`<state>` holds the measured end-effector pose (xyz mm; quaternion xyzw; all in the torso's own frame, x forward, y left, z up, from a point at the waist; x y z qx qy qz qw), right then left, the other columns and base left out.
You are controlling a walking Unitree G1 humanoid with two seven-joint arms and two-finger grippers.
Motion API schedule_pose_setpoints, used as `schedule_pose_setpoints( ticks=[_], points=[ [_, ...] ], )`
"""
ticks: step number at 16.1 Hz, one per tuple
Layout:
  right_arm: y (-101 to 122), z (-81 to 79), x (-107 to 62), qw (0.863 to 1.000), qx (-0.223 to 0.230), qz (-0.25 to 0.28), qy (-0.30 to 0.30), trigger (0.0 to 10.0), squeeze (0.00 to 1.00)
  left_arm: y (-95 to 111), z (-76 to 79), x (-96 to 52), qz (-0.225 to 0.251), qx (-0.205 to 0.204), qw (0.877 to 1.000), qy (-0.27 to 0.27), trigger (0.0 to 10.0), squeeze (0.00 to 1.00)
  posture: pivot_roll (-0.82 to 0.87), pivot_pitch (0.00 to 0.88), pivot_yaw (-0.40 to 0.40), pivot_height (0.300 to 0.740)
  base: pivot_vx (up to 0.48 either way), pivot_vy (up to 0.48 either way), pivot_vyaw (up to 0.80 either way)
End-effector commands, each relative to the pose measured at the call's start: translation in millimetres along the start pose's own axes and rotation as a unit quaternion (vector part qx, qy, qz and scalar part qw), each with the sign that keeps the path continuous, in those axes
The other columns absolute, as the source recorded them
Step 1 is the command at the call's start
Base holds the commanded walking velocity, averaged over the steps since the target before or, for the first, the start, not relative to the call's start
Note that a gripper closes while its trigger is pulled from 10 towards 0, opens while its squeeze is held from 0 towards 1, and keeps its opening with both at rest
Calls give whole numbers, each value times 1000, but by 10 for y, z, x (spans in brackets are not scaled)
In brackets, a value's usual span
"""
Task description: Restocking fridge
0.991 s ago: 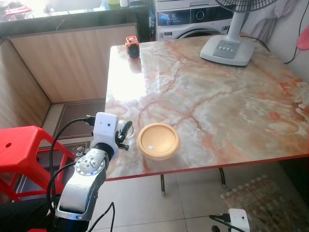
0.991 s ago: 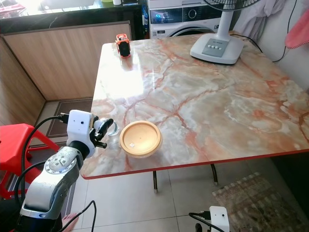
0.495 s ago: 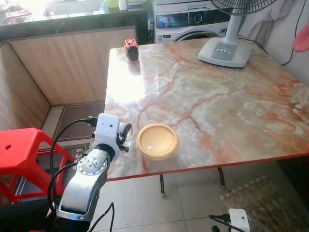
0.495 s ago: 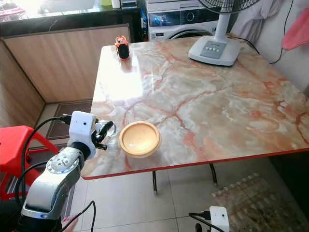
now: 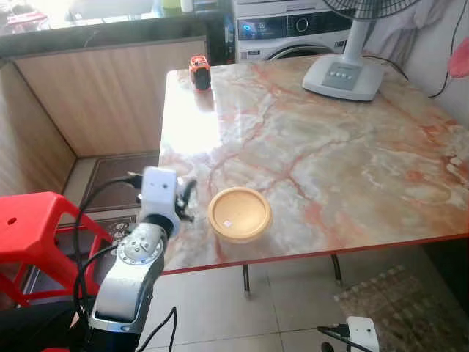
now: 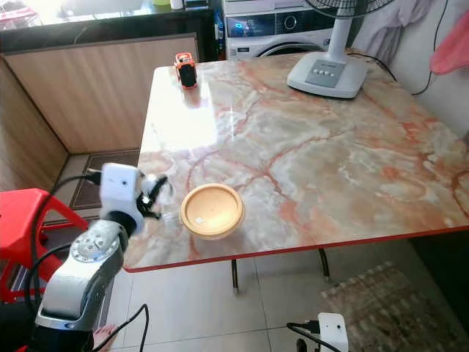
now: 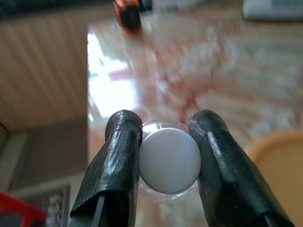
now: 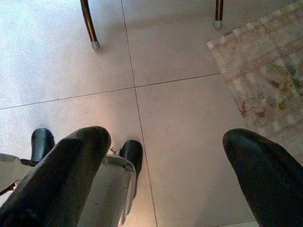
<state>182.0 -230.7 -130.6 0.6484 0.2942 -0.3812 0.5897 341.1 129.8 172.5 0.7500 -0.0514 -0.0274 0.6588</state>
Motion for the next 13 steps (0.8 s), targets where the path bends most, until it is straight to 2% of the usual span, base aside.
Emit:
schedule_pose_setpoints(
  ticks=[1,3,5,8,11,13],
  points=[
    [-31,0,-5,1000,-1,-2,0,10000,0,212,-119,0,52,12,998,34,10000,0,30,44,35,740,0,0,0],
    [-29,1,-5,1000,0,-1,-1,10000,0,288,-198,-28,78,4,995,65,10000,0,30,44,35,740,0,0,0],
    [-32,4,-7,1000,-1,-1,-2,10000,0,345,-191,-64,100,5,993,69,10000,0,29,45,33,740,0,0,0],
    [-33,7,-8,1000,-1,-1,-1,10000,0,303,-195,-90,99,19,991,83,10000,0,25,46,31,740,0,0,0],
    [-34,9,-9,1000,3,1,-2,10000,0,266,-239,-105,94,11,990,102,10000,0,24,46,33,740,0,0,0],
    [-33,9,-10,1000,7,2,-2,10000,0,299,-260,-93,103,12,989,107,10000,0,23,44,34,740,0,257,0]
  ],
)
Point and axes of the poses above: a point about 5 cm out from each wrist's last joint towards the gripper, its own x axis pointing out of the wrist towards the gripper, its own y axis along the axis of the wrist's last joint, z = x × y, the point moved 5 cm from there along x, pointing out of the wrist towards the gripper, and after that the axes turned 3 degrees about x, right-handed, at the moved point
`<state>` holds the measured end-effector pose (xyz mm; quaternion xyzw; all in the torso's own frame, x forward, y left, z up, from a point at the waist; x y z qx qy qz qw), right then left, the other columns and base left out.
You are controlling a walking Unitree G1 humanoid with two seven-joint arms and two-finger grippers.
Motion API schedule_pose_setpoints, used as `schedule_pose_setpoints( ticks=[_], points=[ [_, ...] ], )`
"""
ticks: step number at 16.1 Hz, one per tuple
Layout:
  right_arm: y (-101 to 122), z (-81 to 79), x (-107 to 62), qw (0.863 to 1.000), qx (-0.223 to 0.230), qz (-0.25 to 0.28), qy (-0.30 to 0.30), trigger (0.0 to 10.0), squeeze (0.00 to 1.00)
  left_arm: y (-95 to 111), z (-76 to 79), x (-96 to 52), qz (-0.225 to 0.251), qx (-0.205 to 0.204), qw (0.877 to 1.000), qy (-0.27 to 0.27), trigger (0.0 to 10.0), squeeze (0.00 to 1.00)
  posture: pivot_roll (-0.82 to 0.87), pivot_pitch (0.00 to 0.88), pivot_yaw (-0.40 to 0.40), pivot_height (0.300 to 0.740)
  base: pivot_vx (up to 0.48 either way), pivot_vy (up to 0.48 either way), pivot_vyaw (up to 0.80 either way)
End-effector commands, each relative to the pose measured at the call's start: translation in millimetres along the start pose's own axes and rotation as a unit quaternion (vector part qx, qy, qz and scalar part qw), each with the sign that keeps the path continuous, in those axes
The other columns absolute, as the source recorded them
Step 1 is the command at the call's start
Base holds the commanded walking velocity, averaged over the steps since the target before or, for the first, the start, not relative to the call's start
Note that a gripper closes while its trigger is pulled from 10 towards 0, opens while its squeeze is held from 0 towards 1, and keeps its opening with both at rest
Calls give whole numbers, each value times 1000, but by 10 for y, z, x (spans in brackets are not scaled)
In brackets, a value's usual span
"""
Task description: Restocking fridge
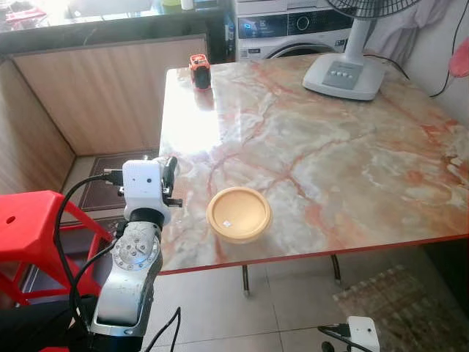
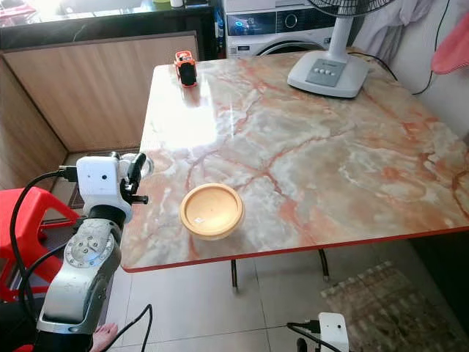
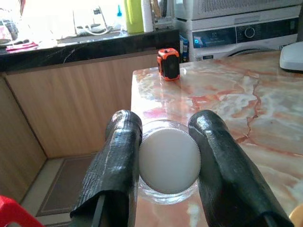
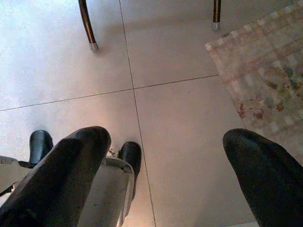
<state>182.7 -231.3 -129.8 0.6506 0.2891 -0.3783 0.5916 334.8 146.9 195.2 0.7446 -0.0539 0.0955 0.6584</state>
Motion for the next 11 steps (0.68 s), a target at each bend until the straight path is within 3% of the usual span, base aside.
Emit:
schedule_pose_setpoints(
  ticks=[1,11],
  points=[
    [-43,4,-7,1000,6,-4,-1,10000,0,92,-70,18,22,10,1000,17,10000,0,21,42,36,740,0,255,0],
    [-45,4,-8,1000,6,-3,-1,10000,0,99,-79,14,24,9,999,21,10000,0,23,39,38,740,0,259,0]
  ],
)
Point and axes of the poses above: a point about 5 cm out from each wrist's last joint towards the gripper, its own x axis pointing out of the wrist towards the gripper, its own y axis along the axis of the wrist's last joint, z = x × y, the point moved 5 cm from there along x, pointing out of the wrist towards the gripper, and after that the axes turned 3 degrees about x, right-handed, at the moved point
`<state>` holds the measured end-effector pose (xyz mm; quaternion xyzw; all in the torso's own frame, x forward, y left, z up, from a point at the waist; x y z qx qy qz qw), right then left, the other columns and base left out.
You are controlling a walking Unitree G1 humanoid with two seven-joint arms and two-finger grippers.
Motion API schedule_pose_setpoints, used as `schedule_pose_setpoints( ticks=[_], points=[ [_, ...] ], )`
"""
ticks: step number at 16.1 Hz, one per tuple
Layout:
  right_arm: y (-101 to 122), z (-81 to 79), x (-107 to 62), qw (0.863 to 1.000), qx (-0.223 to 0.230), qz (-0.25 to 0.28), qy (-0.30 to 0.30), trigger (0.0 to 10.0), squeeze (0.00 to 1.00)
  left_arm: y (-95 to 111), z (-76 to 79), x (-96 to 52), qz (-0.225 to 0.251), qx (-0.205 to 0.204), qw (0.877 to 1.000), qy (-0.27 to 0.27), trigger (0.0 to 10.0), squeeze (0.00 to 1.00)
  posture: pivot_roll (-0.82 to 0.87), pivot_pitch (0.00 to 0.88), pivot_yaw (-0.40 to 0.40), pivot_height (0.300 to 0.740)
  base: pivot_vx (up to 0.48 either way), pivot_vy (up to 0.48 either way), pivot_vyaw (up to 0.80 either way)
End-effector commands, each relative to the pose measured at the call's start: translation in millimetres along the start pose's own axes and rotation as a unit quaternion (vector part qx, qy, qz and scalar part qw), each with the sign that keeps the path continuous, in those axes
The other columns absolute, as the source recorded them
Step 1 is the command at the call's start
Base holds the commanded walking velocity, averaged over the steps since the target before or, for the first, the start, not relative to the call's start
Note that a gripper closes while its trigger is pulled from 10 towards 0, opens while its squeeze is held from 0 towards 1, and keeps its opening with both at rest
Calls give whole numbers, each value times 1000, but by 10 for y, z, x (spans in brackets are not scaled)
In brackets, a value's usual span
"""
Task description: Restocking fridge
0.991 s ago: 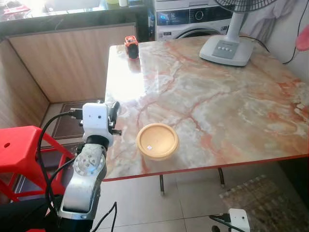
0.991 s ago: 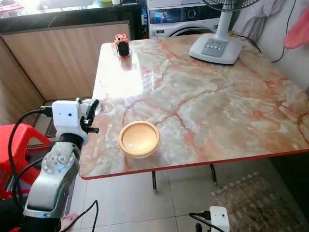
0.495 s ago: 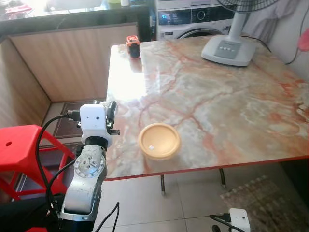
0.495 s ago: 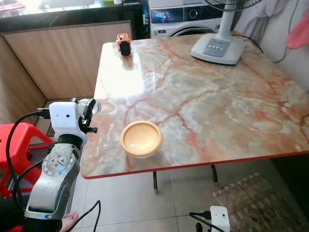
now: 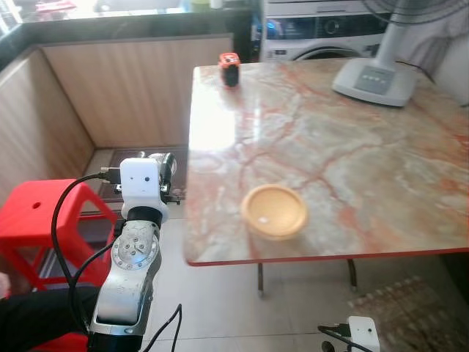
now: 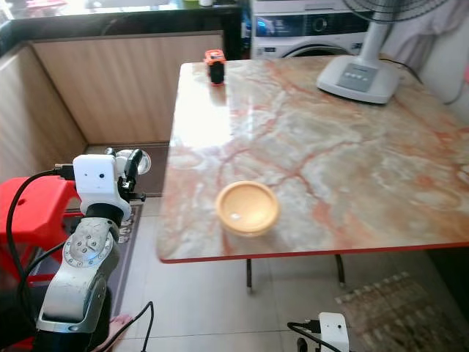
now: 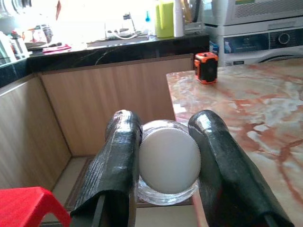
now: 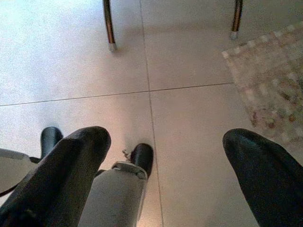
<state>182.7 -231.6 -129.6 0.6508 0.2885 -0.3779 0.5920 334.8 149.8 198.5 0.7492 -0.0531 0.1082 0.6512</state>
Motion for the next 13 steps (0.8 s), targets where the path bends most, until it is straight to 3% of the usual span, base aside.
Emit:
schedule_pose_setpoints(
  ticks=[1,3,8,13],
  points=[
    [-50,3,-8,1000,6,-4,-2,10000,0,70,-46,9,16,0,1000,11,10000,0,24,38,38,740,0,255,0],
    [-52,3,-8,1000,6,-5,-2,10000,0,65,-45,7,15,1,1000,10,10000,0,26,36,38,740,0,0,0],
    [-50,8,-9,1000,4,-5,-3,10000,0,58,-56,17,12,-4,1000,15,10000,0,27,34,35,740,0,303,0],
    [-49,26,-10,1000,3,-5,-7,10000,0,52,-63,9,11,-3,1000,18,10000,0,28,30,33,740,0,0,0]
  ],
)
Point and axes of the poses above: a point about 5 cm out from each wrist's last joint towards the gripper, its own x axis pointing out of the wrist towards the gripper, its own y axis along the axis of the wrist's last joint, z = x × y, the point moved 5 cm from there along x, pointing out of the wrist towards the gripper, and after that the axes turned 3 degrees about x, right-handed, at the moved point
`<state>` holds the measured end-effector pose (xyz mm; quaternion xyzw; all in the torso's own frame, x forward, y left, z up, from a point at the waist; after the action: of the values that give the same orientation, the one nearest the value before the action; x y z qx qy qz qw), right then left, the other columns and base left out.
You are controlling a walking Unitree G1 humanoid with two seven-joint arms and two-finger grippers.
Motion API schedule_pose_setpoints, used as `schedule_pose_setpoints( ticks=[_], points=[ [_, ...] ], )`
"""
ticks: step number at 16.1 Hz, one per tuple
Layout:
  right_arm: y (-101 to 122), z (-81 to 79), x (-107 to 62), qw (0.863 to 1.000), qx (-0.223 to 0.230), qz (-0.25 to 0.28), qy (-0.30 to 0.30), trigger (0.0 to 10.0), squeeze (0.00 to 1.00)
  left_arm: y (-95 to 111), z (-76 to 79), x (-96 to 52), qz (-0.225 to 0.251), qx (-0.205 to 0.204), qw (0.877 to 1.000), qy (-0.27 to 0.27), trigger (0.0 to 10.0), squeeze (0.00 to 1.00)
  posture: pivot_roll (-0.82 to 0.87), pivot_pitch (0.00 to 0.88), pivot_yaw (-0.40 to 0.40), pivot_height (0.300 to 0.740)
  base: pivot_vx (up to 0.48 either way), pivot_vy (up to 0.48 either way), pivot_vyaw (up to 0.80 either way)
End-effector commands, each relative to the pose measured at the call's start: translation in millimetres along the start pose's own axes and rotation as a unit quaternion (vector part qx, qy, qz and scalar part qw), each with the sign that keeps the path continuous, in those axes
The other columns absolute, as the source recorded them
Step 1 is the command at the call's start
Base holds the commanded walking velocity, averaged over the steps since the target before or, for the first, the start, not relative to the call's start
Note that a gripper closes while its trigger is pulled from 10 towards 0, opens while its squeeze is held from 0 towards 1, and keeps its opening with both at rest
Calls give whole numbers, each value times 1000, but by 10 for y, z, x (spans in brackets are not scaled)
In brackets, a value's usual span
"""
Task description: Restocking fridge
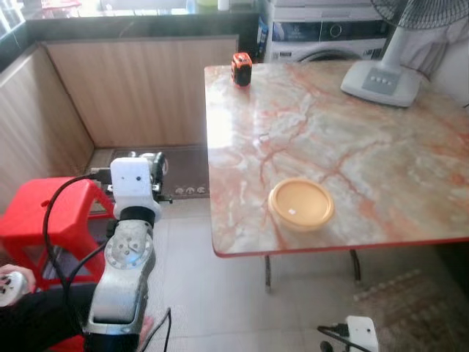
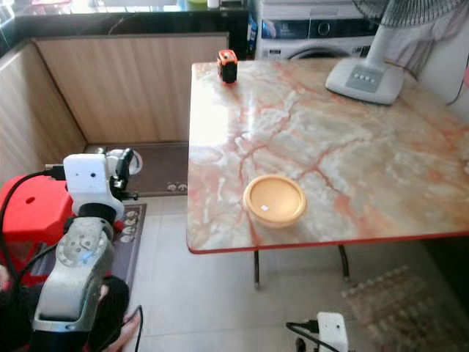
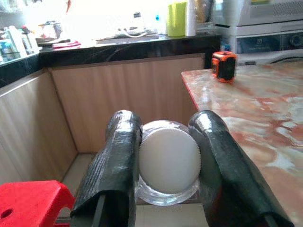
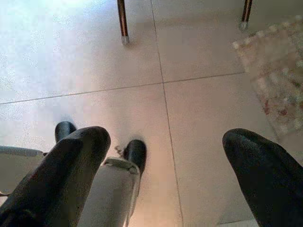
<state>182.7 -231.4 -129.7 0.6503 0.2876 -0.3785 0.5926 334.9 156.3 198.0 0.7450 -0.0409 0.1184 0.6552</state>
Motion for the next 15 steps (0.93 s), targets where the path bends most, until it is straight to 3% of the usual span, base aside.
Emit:
schedule_pose_setpoints(
  ticks=[1,5,15],
  points=[
    [-49,31,-11,1000,4,-6,-6,10000,0,67,-6,5,14,0,1000,3,10000,0,28,30,32,740,0,0,0],
    [-52,33,-11,1000,3,-8,-6,10000,0,77,-23,13,16,0,1000,6,10000,0,28,30,32,740,0,0,0],
    [-63,21,-8,1000,-3,-15,-2,10000,0,198,34,31,43,14,999,-12,10000,0,27,26,34,740,0,0,-778]
  ],
)
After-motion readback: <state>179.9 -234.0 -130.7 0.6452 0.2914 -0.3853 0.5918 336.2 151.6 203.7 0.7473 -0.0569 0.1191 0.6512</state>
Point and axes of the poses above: a point about 5 cm out from each wrist's last joint towards the gripper, its own x axis pointing out of the wrist towards the gripper, its own y axis along the axis of the wrist's last joint, z = x × y, the point moved 5 cm from there along x, pointing out of the wrist towards the gripper, and after that the axes turned 3 degrees about x, right-handed, at the moved point
